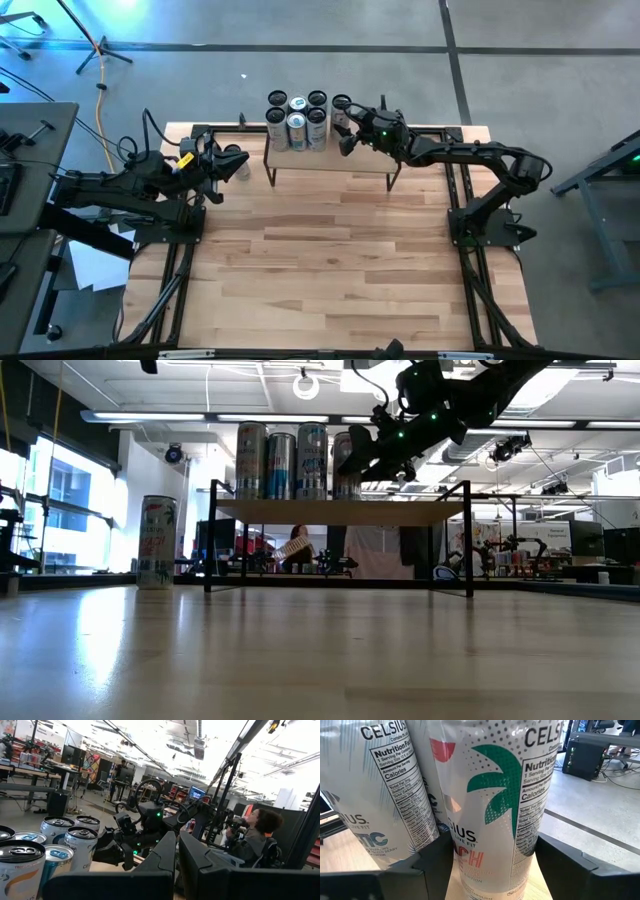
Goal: Place canned beverage on shelf
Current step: Put the right black soda can on the shelf
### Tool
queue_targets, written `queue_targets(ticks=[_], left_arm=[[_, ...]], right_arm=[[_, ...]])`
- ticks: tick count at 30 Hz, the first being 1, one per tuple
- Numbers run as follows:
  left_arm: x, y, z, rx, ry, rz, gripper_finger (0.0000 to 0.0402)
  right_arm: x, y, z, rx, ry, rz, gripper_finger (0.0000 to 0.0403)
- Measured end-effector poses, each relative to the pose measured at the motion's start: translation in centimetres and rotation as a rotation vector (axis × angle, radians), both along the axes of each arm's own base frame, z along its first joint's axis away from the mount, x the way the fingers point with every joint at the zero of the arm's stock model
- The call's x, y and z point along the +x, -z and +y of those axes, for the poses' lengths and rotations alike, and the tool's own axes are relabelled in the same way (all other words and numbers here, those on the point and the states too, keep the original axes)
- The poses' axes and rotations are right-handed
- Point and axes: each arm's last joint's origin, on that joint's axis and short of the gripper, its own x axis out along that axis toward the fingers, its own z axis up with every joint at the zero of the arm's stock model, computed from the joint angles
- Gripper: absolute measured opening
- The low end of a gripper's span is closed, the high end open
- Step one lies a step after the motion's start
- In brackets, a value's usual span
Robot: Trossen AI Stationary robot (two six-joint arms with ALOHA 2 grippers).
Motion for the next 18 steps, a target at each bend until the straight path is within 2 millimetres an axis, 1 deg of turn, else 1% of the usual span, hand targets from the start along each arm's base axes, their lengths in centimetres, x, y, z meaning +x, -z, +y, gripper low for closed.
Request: queue_targets(ticks=[3,5,9,13,16,18], left_arm=[[0.00,0.00,0.00,0.000,0.000,0.000,0.0000],[0.00,0.00,-0.01,0.000,0.001,0.000,0.0000],[0.00,0.00,0.00,0.000,0.001,0.000,0.0000],[-0.03,-0.01,0.00,0.000,0.001,-0.001,0.0000],[-0.08,-0.04,0.00,0.000,0.002,-0.004,0.0000],[-0.08,-0.04,-0.01,0.000,0.002,-0.004,0.0000]], right_arm=[[0.01,-0.03,0.00,-0.002,0.000,-0.003,0.0249],[0.01,-0.04,0.00,-0.002,0.000,-0.004,0.0262],[0.01,-0.28,-0.01,-0.016,-0.001,-0.015,0.0309],[0.01,-0.23,0.00,-0.047,-0.011,0.018,0.0361],[0.02,-0.26,-0.01,-0.054,-0.012,0.019,0.0385],[0.02,-0.28,-0.01,-0.055,-0.012,0.017,0.0392]])
